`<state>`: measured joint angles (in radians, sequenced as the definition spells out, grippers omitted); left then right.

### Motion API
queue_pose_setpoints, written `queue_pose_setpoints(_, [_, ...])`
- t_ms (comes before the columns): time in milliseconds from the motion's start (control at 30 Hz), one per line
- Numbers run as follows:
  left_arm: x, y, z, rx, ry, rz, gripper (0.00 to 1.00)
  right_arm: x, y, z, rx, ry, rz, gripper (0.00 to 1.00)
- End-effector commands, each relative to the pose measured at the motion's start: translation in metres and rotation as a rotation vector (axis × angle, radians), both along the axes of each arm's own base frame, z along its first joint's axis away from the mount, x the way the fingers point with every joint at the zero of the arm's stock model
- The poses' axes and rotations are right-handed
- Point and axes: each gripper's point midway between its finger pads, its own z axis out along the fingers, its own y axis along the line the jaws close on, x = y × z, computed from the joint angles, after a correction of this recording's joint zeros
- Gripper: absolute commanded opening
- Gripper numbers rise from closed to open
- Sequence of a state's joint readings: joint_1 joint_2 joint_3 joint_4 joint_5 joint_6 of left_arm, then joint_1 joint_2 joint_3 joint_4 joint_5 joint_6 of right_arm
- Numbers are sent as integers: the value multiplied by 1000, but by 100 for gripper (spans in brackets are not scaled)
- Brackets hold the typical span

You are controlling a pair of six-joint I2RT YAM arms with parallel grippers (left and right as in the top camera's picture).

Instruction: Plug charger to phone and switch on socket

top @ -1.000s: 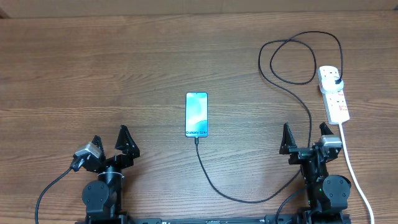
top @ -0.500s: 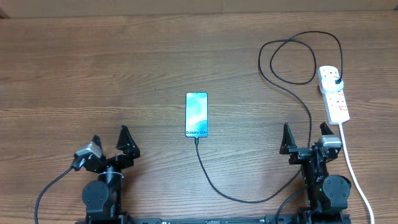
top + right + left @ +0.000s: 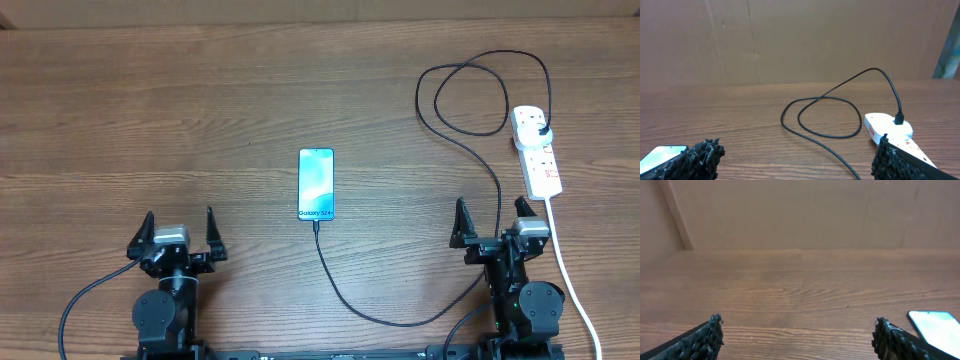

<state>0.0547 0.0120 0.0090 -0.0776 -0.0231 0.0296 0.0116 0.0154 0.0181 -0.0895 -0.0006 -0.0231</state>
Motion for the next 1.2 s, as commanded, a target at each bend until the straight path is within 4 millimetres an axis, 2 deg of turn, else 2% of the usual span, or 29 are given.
queue_pose_setpoints(0, [0, -3, 0, 69, 1, -26, 100, 0, -2, -1, -4, -9, -6, 100])
queue_pose_setpoints(333, [0, -3, 0, 65, 1, -26, 100, 0, -2, -1, -4, -9, -9, 100])
queue_pose_setpoints(467, [0, -3, 0, -4, -4, -20, 100, 0, -15, -1, -5, -8, -61, 100])
queue_pose_setpoints(633, [0, -3, 0, -5, -4, -19, 99, -1, -28, -1, -5, -8, -114, 100])
queue_pose_setpoints(1167, [0, -3, 0, -5, -4, -19, 100, -1, -29, -1, -5, -8, -117, 100])
